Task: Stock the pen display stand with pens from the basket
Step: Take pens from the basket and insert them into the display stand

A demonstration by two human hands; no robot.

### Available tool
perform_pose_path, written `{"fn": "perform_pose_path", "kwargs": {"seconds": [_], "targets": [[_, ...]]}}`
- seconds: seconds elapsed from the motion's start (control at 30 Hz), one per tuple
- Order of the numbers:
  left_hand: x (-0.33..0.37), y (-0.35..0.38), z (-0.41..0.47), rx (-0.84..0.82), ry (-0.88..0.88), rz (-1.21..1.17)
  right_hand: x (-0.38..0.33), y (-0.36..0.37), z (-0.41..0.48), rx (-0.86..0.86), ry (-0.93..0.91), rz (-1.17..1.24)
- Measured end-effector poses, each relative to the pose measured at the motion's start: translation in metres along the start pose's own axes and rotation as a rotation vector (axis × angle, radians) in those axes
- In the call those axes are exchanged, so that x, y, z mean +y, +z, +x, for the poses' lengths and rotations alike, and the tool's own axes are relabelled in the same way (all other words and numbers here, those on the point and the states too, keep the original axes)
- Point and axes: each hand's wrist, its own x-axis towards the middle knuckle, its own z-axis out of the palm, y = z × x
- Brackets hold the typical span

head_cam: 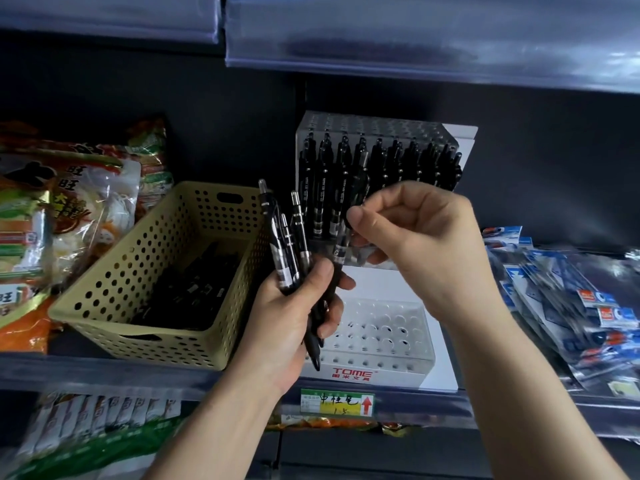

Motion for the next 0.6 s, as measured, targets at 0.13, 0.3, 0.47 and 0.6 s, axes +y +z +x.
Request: {"fn": "perform_pose_path", "kwargs": {"seconds": [0.13,0.3,0.47,0.6], "targets": [[-0.003,0.001,0.0,0.048,-0.045,0.066,-0.002,-0.011,0.003,0.196,-0.15,-0.076],[-0.003,-0.001,0.0,0.072,-0.064,0.107,0.002,-0.028,0.009,0.482,-0.266,-0.215],[-0.004,-0.001,0.0,0.102,-0.08,0.086,0.01,-0.027,0.011,0.559,-0.319,-0.296],[-0.003,0.0,0.0,0.145,-0.064,0.085,0.017,-0.023,0.013,0.529,-0.299,-0.385]]}}
